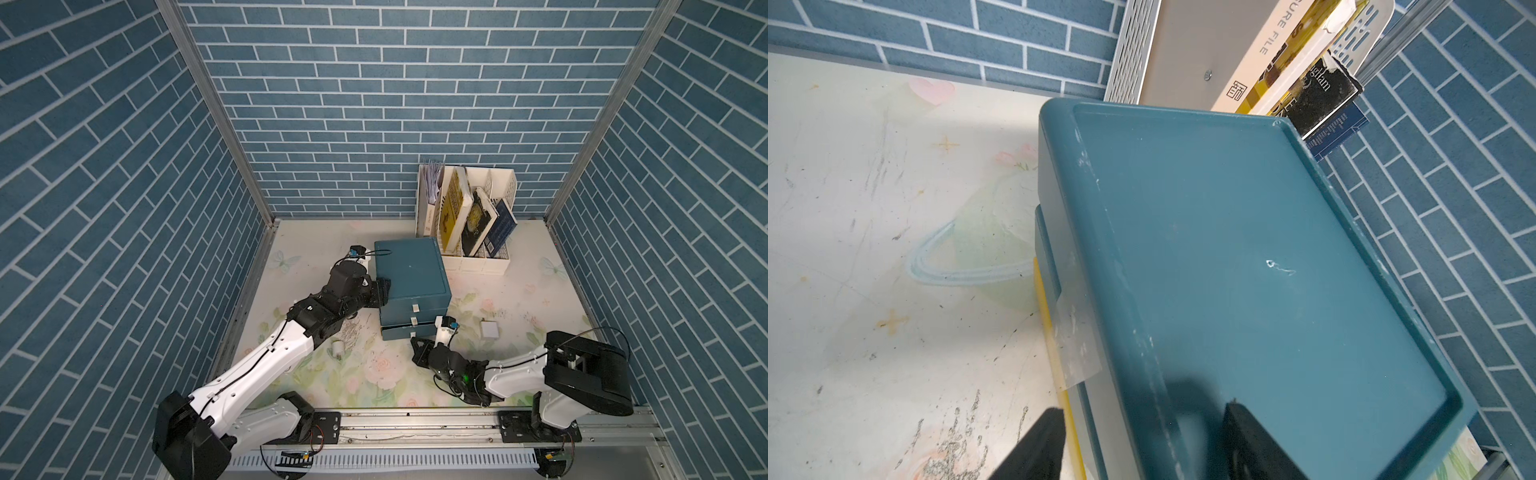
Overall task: Place the plugs into the drawer by color
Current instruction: Open the drawer in the storage box.
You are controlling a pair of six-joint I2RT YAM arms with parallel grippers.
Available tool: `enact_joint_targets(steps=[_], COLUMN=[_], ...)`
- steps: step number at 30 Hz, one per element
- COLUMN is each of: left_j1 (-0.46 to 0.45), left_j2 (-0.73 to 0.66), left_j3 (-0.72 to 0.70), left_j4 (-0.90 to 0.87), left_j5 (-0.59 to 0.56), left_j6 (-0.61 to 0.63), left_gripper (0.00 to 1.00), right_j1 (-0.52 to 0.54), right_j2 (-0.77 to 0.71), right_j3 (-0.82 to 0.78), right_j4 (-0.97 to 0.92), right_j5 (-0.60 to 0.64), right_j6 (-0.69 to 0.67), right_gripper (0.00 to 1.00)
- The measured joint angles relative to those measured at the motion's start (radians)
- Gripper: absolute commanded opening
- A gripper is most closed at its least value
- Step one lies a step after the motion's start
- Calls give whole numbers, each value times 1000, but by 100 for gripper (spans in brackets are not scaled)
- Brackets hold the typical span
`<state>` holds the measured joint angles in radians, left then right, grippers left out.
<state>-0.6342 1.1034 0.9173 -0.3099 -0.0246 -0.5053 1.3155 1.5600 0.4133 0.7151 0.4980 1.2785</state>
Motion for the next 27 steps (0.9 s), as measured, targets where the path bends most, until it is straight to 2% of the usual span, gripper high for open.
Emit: enact_joint_targets(steps=[4,10,17,27], left_j1=[0,1,2,2], left_j2=[0,10,24,31], left_j3=[-4,-8,2,5], left_j4=[5,29,32,33], left_j5=[0,-2,-12,-27], left_j6=[0,-3,-22,-40], left_gripper=[66,59,60,60], right_j1=[56,122,207,242], right_j2=[-40,-74,-136,-135], right_j3=[0,-3,10,113], right_j4=[-77,-161,-318,-533], right_j5=[39,69,108,102], right_j6=[5,32,80,130], right_gripper=[0,0,0,0])
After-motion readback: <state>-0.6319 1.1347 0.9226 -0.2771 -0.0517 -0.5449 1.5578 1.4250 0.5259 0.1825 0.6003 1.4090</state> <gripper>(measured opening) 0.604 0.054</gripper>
